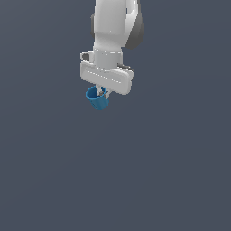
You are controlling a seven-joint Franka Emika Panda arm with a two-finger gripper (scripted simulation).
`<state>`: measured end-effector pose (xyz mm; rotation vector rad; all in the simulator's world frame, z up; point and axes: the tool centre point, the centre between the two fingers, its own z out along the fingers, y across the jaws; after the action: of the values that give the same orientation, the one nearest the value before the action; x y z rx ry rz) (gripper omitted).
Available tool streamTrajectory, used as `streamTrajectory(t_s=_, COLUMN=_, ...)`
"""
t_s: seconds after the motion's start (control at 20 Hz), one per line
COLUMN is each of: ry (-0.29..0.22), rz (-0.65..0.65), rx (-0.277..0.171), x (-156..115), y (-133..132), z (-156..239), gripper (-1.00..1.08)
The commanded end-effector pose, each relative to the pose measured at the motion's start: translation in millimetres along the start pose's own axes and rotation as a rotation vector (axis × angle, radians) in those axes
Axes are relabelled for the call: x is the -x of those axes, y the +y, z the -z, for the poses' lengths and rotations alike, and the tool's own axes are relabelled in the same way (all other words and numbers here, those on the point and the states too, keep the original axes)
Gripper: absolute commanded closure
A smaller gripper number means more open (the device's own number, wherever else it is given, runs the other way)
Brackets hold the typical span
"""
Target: Pick up the object and move it to a goal position.
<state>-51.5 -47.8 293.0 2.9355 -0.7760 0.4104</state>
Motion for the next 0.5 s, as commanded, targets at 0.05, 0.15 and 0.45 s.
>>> streamTrajectory(t_s=0.05, ry=0.003, rz=0.000, rx=0.000, x=4.5, y=7.4, z=33.2, gripper=1.08)
streamTrajectory(t_s=0.15, ry=0.004, rz=0.000, rx=0.001, x=7.0, y=11.0, z=49.9, gripper=1.08)
streamTrajectory(t_s=0.45, ry=0.004, rz=0.000, rx=0.001, x=12.8, y=19.5, z=91.0, gripper=1.08)
